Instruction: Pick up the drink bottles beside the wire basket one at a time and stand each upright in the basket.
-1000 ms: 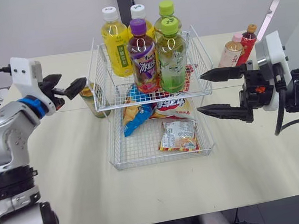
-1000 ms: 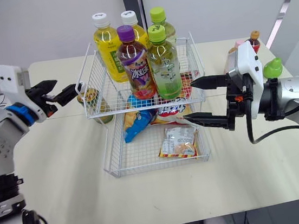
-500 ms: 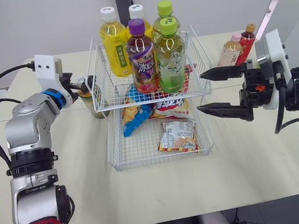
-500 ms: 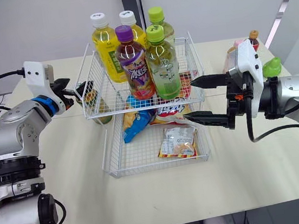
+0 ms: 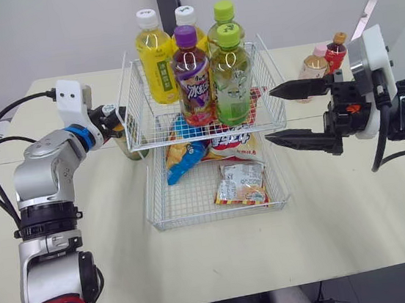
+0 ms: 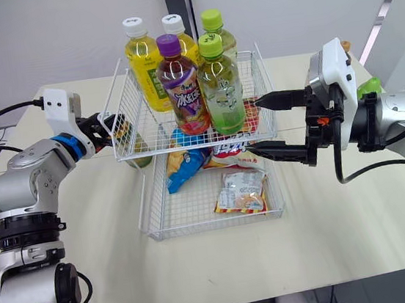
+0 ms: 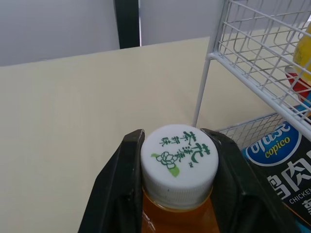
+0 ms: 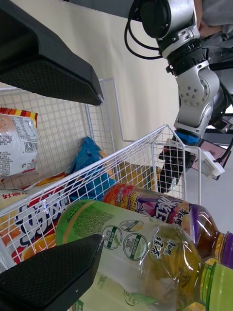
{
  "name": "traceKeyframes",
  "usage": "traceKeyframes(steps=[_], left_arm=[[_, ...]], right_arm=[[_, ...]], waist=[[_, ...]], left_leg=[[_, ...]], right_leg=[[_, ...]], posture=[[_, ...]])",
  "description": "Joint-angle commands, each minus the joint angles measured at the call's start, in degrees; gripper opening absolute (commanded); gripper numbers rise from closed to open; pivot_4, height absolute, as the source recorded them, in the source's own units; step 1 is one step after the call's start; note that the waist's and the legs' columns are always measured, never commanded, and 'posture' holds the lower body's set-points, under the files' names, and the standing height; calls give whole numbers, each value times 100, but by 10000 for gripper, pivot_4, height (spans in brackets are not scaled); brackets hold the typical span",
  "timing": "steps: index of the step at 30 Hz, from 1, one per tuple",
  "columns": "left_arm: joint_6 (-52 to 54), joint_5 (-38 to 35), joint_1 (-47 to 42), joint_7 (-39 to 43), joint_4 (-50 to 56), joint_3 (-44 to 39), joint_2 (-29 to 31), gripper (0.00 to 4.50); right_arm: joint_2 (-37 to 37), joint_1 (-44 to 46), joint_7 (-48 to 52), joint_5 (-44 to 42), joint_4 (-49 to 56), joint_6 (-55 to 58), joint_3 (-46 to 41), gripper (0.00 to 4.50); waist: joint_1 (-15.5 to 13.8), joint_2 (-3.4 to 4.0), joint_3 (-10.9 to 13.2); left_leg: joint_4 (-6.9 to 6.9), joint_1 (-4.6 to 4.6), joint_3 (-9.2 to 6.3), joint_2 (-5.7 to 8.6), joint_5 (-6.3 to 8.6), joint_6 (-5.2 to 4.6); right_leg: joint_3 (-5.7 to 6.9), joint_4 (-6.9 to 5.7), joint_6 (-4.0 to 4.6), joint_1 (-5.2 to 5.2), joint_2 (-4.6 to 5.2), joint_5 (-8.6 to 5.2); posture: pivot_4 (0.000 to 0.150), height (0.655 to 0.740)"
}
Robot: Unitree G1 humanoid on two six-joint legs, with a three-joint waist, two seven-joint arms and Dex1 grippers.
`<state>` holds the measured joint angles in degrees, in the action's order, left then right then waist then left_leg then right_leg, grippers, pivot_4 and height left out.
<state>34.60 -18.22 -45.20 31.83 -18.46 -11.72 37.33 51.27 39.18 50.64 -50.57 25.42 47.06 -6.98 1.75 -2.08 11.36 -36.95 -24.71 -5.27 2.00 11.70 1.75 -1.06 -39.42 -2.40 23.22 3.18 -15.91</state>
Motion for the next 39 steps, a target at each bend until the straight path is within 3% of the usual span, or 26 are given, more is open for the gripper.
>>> traceKeyframes(steps=[1,18,29,39], left_arm=[[152,-131,-32,14,399,-259,225,13656],[1544,-731,-326,897,1508,-640,2084,13655],[1611,-842,-2197,2214,301,-30,3266,13655],[2116,-840,-3993,3185,-439,726,3234,13655]], right_arm=[[48,147,27,35,24,-31,-71,45000],[74,418,349,-22,-227,-160,-249,45000],[88,469,287,-254,-6,-67,-449,45000],[144,474,391,-585,-56,18,-579,45000]], waist=[[2,0,0],[8,-1,1],[14,0,4],[23,-10,9]], left_leg=[[0,0,0,0,0,0],[2,-6,-3,-2,0,0],[7,-6,29,-3,0,0],[3,-10,35,-7,1,-1]], right_leg=[[0,0,0,0,0,0],[5,7,0,3,-2,0],[8,11,-2,4,-6,-1],[9,9,-3,5,-10,-2]], posture=[[1500,7400],[1500,7400],[1500,7400],[1500,7400]])
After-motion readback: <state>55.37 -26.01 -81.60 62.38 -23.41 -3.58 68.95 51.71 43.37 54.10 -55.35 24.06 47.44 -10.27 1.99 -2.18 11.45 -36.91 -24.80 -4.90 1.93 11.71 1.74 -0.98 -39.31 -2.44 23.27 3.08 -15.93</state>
